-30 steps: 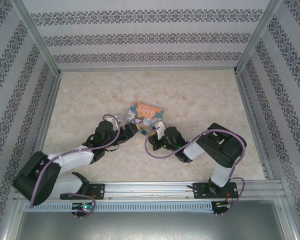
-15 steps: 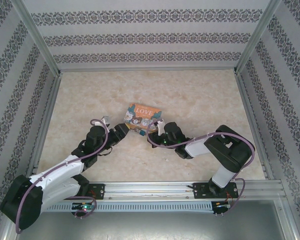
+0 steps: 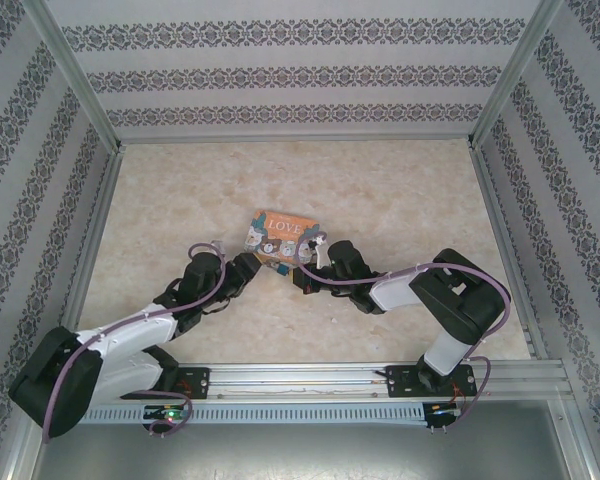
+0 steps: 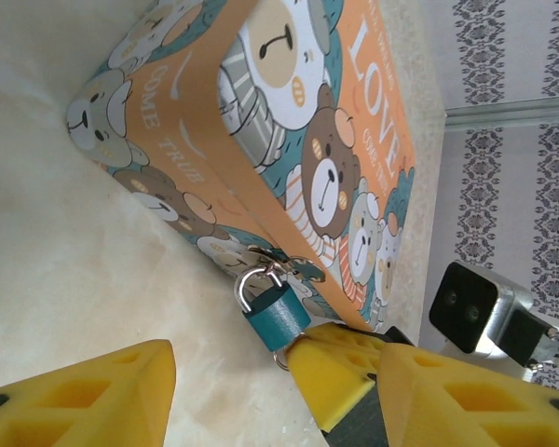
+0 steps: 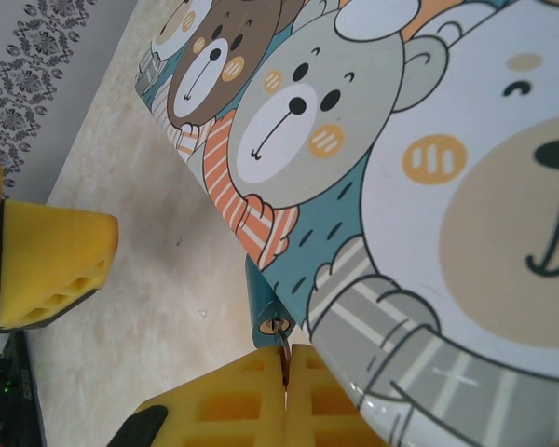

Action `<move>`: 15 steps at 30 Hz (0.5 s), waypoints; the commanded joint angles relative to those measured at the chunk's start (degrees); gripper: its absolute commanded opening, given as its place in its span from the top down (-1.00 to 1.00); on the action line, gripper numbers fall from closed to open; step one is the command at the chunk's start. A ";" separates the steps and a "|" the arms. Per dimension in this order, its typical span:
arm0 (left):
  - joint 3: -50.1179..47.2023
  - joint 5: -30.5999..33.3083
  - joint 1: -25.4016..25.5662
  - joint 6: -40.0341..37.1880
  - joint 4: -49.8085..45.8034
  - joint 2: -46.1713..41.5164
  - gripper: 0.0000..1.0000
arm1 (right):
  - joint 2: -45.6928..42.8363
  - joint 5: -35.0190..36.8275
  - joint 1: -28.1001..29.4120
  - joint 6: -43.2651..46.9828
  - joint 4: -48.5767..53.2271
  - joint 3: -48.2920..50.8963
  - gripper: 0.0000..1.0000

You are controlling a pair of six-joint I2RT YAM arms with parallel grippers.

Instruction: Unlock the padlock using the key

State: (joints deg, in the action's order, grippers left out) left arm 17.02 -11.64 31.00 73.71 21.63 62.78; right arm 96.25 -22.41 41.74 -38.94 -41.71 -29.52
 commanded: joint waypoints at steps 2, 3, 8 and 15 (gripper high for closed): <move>-0.40 1.77 1.24 4.60 6.27 2.12 -0.06 | -1.30 -2.10 -0.35 -0.52 -2.50 -1.35 1.00; -0.53 1.79 1.49 5.14 7.23 2.85 -0.05 | -1.32 -2.11 -0.43 -0.39 -2.41 -1.37 1.00; -0.32 1.21 2.38 6.67 12.35 6.56 -0.01 | -1.41 -2.25 -0.49 -0.44 -2.24 -1.47 1.00; 0.65 0.73 3.09 7.64 15.57 10.27 -0.01 | -1.63 -2.46 -0.67 -0.70 -2.28 -1.07 1.00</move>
State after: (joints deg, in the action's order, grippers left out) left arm 16.93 -11.11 33.10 80.01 33.06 72.31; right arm 96.25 -23.11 41.71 -39.13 -41.54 -29.52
